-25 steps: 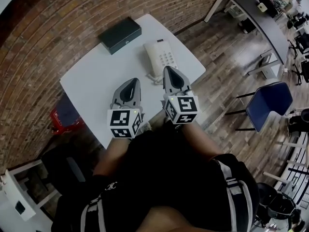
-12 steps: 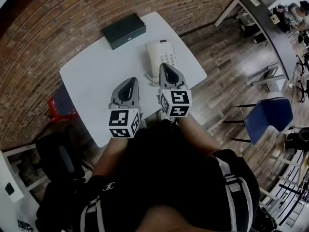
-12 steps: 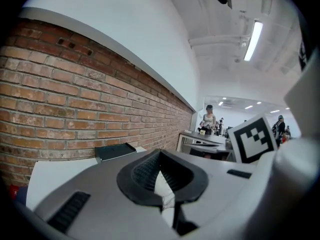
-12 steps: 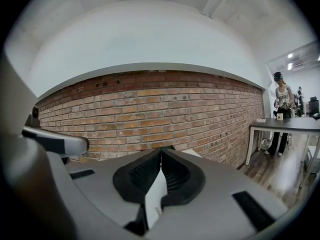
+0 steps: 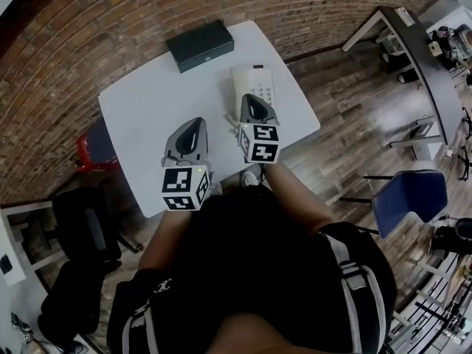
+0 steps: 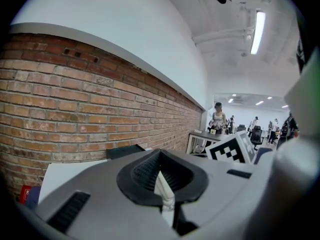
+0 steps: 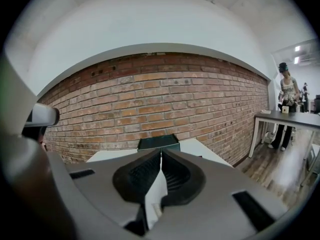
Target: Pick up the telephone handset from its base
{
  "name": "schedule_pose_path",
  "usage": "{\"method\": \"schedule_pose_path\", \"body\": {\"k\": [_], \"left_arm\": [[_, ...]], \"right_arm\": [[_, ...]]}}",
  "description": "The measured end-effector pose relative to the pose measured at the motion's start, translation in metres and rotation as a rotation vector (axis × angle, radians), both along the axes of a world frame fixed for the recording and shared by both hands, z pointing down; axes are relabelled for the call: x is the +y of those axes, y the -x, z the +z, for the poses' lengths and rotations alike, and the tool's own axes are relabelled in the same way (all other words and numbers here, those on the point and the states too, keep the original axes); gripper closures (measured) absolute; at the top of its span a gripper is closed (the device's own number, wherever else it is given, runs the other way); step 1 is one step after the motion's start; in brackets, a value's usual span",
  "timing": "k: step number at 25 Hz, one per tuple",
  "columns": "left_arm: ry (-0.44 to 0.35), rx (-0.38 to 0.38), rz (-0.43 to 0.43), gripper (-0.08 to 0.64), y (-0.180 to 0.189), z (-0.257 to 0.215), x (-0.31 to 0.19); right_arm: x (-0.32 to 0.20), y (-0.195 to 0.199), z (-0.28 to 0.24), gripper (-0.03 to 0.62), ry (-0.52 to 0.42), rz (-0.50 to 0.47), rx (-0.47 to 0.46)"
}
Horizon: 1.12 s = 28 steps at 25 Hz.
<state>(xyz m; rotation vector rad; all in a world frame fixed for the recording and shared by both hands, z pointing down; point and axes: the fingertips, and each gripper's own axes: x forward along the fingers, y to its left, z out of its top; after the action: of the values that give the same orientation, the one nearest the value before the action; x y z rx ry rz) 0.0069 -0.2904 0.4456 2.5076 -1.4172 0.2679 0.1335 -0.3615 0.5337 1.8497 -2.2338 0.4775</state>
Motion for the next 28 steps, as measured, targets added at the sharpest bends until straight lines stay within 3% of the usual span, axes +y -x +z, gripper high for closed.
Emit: {"method": "schedule_pose_path", "body": {"k": [3,6,13,20,28], "left_arm": [[0.001,-0.005,-0.027,0.563,0.010,0.001,-0.002],[-0.005,-0.008,-0.048,0.563,0.016,0.000,-0.007],[-0.005,0.006,-0.110,0.563,0.033,-0.003,-0.016],[0.000,0.003,-0.153,0.561,0.042,-0.001,-0.026],[0.012,-0.001,-0.201,0.563,0.050,0.002,-0.030]], "right_arm": [[-0.011,0.007,0.013,0.584,0.022,-0.016,0.007],[-0.025,0.011,0.029,0.503,0.056,-0.020,0.009],[-0.055,0.002,0.075,0.433,0.194,0.013,0.049],[-0.080,-0.001,0.106,0.385,0.319,0.039,0.063],[-0.091,-0.007,0.130,0.380,0.415,0.053,0.098]]}}
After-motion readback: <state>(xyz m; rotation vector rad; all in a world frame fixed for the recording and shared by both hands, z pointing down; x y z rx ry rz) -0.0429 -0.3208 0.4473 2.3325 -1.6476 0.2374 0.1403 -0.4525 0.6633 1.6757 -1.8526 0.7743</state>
